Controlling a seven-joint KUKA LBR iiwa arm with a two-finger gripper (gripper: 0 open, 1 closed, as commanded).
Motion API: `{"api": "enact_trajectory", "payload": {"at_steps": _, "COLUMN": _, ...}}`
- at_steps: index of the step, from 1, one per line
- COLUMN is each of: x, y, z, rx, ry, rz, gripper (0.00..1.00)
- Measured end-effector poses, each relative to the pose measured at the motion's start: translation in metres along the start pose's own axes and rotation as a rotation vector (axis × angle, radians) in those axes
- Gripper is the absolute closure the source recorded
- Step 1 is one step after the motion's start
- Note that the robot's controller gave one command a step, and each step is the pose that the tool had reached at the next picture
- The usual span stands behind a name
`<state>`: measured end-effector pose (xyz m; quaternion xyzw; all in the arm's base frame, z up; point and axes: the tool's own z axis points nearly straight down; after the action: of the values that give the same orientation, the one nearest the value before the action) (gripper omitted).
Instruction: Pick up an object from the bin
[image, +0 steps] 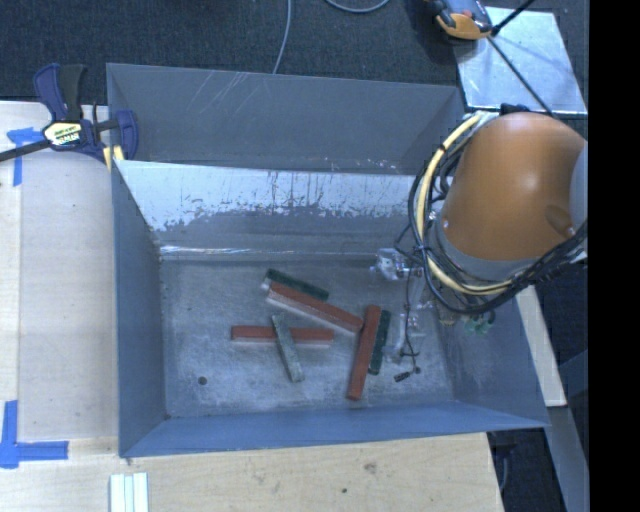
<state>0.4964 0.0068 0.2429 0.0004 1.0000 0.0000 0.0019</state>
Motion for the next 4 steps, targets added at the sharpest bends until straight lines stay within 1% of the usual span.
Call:
{"api": "enact_trajectory", "payload": {"at_steps": 1, "x": 0.0, "y": 0.0, "z": 0.0, "rx": 0.0, "ry": 0.0, "rz": 0.0, "gripper": 0.0}}
{"api": "enact_trajectory", "payload": {"at_steps": 2, "x": -0.026, "y": 0.002, "z": 0.058, "rx": 0.0, "ry": -0.007, "rz": -0.013, "gripper": 0.0}}
{"api": "enact_trajectory", "payload": {"at_steps": 3, "x": -0.052, "y": -0.005, "z": 0.126, "rx": 0.0, "ry": -0.004, "rz": 0.12, "gripper": 0.0}}
{"api": "enact_trajectory", "payload": {"at_steps": 4, "x": -0.005, "y": -0.011, "z": 0.161, "rx": 0.0, "ry": 0.002, "rz": 0.056, "gripper": 1.0}}
